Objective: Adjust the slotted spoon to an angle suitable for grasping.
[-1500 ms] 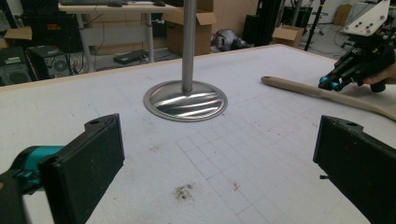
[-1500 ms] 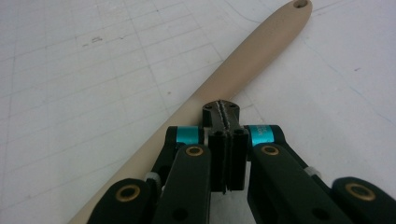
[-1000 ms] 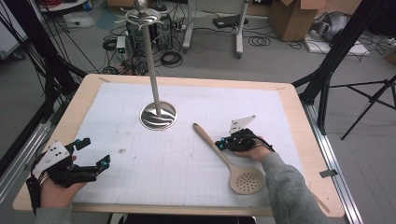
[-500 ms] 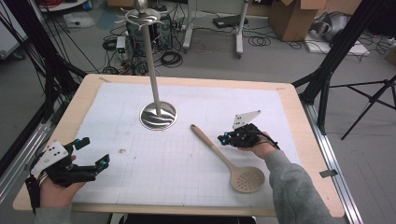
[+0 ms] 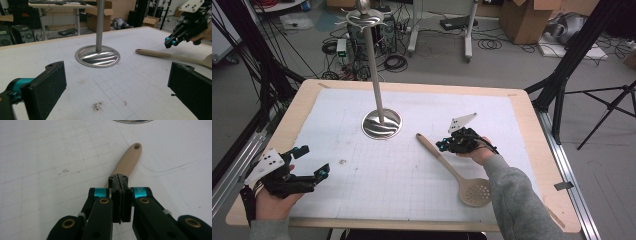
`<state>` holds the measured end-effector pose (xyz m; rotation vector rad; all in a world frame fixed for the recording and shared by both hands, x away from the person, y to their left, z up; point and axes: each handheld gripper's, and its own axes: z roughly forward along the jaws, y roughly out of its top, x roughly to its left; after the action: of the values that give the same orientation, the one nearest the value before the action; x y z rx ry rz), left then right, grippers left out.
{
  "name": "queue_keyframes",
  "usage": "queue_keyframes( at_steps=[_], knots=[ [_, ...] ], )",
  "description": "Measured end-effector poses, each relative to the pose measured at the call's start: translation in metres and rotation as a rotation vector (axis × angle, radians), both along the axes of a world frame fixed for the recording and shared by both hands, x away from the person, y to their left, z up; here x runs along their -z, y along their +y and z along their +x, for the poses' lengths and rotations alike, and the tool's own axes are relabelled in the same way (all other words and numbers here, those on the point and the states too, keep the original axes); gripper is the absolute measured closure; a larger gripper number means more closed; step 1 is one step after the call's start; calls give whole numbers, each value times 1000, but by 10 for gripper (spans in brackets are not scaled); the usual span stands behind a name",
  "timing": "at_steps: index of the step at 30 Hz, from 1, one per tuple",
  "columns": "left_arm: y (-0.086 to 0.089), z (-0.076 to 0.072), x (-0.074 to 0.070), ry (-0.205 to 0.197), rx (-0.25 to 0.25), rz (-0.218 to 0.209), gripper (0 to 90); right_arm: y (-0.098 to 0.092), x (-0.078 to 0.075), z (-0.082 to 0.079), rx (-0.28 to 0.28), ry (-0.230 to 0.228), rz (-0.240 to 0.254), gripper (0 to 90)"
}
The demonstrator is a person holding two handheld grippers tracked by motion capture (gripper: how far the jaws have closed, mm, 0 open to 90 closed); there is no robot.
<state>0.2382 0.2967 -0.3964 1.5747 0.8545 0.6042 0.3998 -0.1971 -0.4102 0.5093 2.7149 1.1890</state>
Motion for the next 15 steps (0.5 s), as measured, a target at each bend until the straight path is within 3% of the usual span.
queue_keyframes(
  at_steps=[11, 15],
  knots=[
    [2, -2, 0, 1, -4, -8, 23, 7, 16, 9, 0, 29, -54, 900],
    [3, -2, 1, 2, -5, -8, 23, 11, 19, 10, 4, 41, -53, 900]
  ],
)
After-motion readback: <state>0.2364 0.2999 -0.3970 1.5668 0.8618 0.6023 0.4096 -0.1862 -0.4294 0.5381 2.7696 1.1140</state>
